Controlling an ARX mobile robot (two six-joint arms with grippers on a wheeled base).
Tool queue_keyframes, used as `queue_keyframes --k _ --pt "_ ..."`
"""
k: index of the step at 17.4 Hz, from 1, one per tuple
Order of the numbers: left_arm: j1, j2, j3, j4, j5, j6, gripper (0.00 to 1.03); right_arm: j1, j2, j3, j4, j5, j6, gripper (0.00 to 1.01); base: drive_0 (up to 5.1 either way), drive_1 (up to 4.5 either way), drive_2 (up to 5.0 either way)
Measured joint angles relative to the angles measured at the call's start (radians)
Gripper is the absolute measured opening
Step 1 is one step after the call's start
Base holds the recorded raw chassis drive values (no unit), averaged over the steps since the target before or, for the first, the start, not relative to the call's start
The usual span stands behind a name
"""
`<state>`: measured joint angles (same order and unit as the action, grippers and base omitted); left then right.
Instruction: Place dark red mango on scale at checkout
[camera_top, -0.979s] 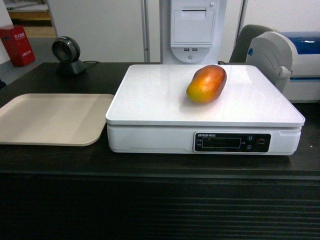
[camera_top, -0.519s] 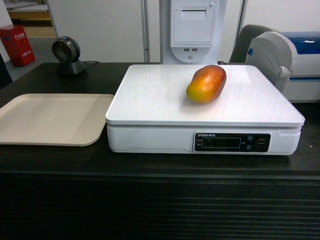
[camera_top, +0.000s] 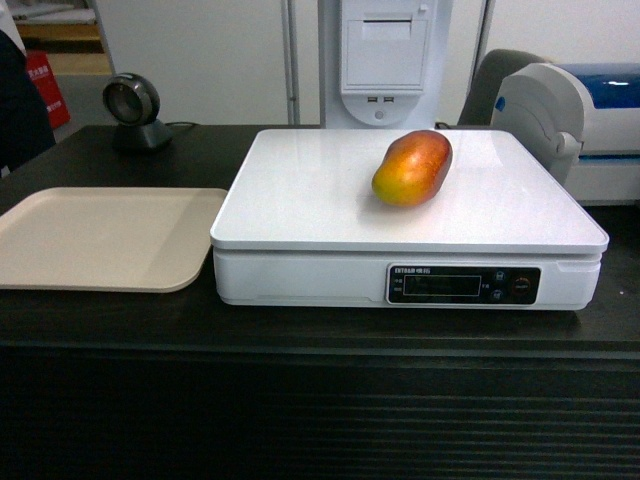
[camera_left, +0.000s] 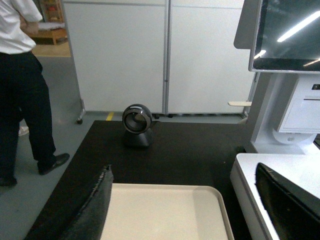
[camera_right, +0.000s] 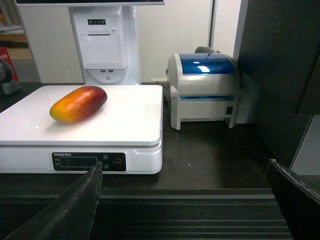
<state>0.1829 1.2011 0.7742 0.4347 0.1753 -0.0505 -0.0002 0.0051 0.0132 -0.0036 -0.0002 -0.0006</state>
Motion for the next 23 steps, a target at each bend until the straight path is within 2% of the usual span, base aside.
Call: queue_keyframes --k 1,2,3,6,7,9,17,19,23 --pt "0.036 -0.170 -0.192 0.030 0.039 0.029 0.66 0.000 0.000 0.000 0.000 0.000 0.000 0.98 0.0 0.00 0.0" --pt "0.000 -0.374 -0.432 0.055 0.010 0.032 0.29 0.000 0.000 0.000 0.000 0.000 0.000 0.98 0.0 0.00 0.0" --pt "-0.054 -0.469 -0.547 0.063 -0.045 0.035 0.02 0.000 0.000 0.000 0.000 0.000 0.000 0.98 0.0 0.00 0.0" --pt "-0.165 -0.599 -0.644 0.033 -0.160 0.035 0.02 0.000 0.000 0.000 0.000 0.000 0.000 0.98 0.0 0.00 0.0" --pt "-0.190 -0.637 -0.665 0.016 -0.161 0.037 0.02 0.000 0.000 0.000 0.000 0.000 0.000 0.98 0.0 0.00 0.0" --pt "-0.180 -0.678 -0.684 -0.006 -0.177 0.037 0.02 0.000 0.000 0.000 0.000 0.000 0.000 0.98 0.0 0.00 0.0" --pt "-0.182 -0.836 -0.735 -0.113 -0.176 0.037 0.02 0.000 0.000 0.000 0.000 0.000 0.000 0.98 0.0 0.00 0.0" --pt "-0.182 -0.858 -0.765 -0.088 -0.176 0.037 0.02 0.000 0.000 0.000 0.000 0.000 0.000 0.98 0.0 0.00 0.0" --pt "-0.182 -0.945 -0.765 -0.174 -0.177 0.037 0.02 0.000 0.000 0.000 0.000 0.000 0.000 0.98 0.0 0.00 0.0"
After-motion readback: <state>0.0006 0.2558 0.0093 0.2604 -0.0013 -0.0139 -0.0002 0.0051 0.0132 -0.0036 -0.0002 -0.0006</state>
